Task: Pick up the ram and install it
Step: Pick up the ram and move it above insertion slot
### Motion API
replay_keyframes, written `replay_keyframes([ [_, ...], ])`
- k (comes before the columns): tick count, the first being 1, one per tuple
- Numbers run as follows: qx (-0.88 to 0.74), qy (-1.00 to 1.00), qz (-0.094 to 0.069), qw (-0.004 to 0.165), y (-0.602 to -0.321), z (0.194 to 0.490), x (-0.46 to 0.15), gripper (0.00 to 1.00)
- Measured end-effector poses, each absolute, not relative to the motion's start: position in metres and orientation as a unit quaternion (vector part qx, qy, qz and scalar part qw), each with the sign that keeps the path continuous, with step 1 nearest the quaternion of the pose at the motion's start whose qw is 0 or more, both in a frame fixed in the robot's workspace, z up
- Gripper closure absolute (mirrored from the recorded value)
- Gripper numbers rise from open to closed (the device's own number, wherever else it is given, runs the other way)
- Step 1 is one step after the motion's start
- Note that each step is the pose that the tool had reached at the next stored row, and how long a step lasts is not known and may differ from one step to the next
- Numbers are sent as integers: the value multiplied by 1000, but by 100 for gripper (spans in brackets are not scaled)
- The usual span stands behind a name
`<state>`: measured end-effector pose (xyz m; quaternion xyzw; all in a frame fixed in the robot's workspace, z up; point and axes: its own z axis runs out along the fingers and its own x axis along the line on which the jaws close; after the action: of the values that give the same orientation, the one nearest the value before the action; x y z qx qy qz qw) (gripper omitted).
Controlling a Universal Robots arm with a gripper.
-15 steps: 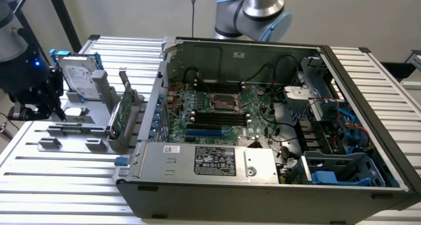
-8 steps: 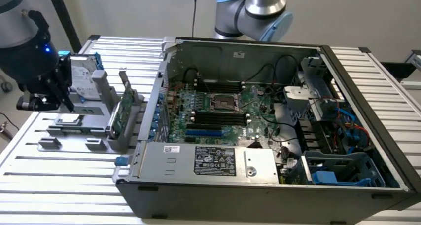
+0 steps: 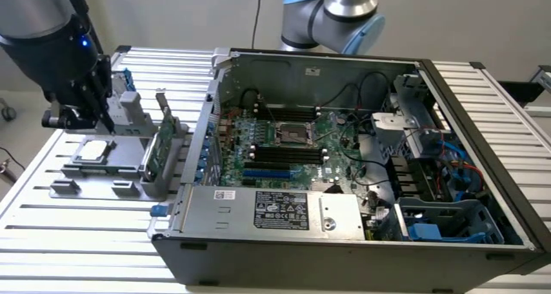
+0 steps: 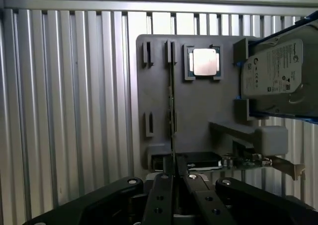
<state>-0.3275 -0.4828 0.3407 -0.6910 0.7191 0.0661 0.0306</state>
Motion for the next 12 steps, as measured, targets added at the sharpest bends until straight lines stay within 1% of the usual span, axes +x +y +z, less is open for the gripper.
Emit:
replay_keyframes([
  [12, -693, 715, 80, 42, -483, 379, -273, 87],
])
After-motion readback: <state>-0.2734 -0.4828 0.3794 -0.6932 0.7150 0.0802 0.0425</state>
